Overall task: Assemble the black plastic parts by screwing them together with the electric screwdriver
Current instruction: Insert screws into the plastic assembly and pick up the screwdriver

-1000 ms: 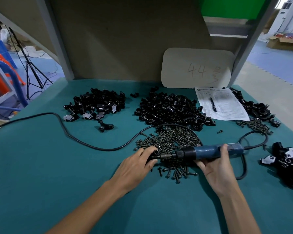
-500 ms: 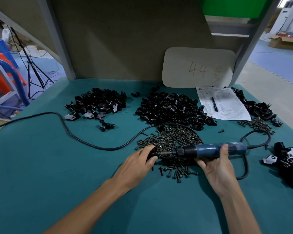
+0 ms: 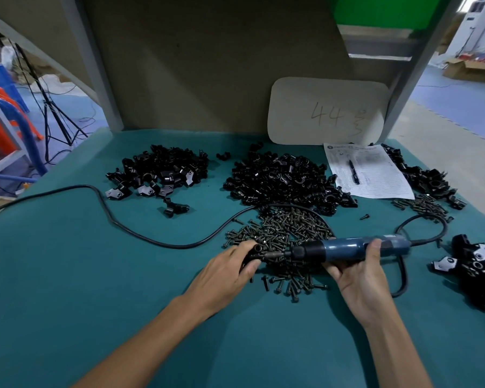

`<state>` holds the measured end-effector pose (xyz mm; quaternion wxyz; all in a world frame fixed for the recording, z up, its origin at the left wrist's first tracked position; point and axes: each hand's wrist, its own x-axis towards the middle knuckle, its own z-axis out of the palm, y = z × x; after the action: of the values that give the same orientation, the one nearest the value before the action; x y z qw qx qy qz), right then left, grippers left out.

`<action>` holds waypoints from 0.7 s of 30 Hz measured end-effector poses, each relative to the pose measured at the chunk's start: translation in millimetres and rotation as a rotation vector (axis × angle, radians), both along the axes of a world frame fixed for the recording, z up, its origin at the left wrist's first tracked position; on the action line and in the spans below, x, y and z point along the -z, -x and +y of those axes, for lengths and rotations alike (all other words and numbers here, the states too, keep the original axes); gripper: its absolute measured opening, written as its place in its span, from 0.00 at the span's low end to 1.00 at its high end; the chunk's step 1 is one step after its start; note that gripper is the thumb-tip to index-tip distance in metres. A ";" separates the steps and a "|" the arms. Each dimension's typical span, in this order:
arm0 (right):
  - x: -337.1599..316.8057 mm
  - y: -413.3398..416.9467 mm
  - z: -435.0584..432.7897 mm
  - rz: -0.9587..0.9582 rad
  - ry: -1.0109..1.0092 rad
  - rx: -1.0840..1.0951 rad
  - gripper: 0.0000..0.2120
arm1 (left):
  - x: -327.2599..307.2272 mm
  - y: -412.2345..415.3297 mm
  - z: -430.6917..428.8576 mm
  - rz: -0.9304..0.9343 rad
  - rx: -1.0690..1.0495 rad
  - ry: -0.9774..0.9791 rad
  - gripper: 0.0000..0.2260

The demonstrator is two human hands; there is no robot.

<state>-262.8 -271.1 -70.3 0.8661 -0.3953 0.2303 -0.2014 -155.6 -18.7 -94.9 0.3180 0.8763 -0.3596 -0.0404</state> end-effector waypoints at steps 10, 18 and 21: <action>3.9 0.3 -2.7 -0.037 -0.074 0.039 0.36 | 2.0 0.4 -1.9 -0.009 -0.020 -0.037 0.22; 11.6 0.8 -0.4 -0.077 -0.041 0.107 0.34 | 0.5 1.7 -1.7 -0.005 0.000 -0.049 0.20; 12.4 -1.0 2.1 -0.079 -0.029 0.152 0.41 | 1.1 1.8 -1.9 -0.009 0.011 -0.056 0.21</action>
<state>-261.8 -269.0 -82.8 0.8622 -0.3559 0.2283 -0.2789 -157.4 -20.6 -96.0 0.2913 0.8831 -0.3648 -0.0481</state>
